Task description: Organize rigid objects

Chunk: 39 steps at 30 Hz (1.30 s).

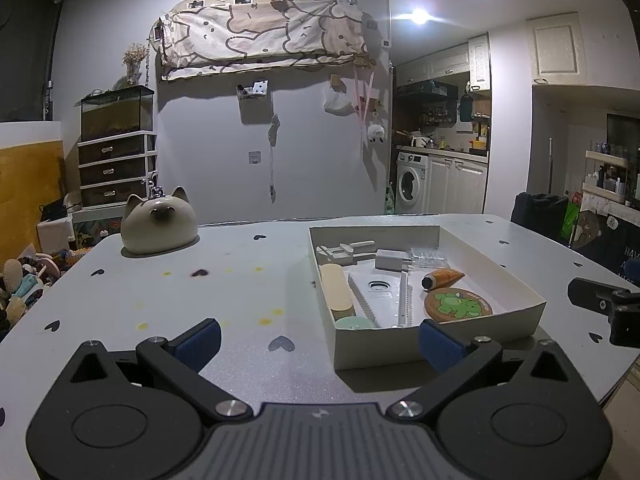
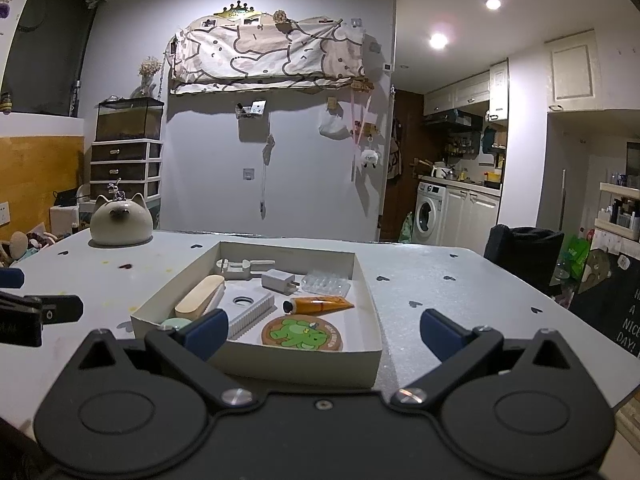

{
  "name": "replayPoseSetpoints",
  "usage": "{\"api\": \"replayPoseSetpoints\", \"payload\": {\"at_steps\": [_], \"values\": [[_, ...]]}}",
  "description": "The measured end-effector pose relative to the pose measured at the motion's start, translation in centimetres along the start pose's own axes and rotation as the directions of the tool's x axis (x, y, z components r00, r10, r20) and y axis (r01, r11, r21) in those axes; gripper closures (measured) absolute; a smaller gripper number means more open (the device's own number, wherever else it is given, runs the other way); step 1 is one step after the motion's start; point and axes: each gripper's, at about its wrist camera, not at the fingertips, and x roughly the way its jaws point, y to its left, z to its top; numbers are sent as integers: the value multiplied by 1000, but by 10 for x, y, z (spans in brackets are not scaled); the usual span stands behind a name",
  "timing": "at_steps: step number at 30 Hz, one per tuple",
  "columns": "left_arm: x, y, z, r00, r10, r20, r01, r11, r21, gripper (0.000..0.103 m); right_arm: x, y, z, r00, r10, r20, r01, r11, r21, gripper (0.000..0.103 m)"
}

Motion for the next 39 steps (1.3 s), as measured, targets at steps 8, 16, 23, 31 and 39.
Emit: {"api": "replayPoseSetpoints", "payload": {"at_steps": [8, 16, 23, 31, 39], "values": [[0, 0, 0, 1000, -1, -1, 1, 1000, 0, 0, -1, 1, 0, 1000, -1, 5, 1, 1000, -2, 0], [0, 1, 0, 1000, 0, -1, 0, 1000, 0, 0, -1, 1, 0, 1000, -2, 5, 2, 1000, -2, 0], [0, 1, 0, 1000, 0, -2, 0, 1000, 0, 0, -3, 1, 2, 1000, 0, 8, 0, 1000, -1, 0], [0, 1, -1, 1000, 2, -2, -2, 1000, -2, 0, -4, 1, 3, 1000, 1, 10, -1, 1000, -1, 0], [0, 1, -1, 1000, 2, -1, -2, 1000, -2, 0, -4, 1, 5, 1000, -1, 11, 1, 1000, -1, 0]]}}
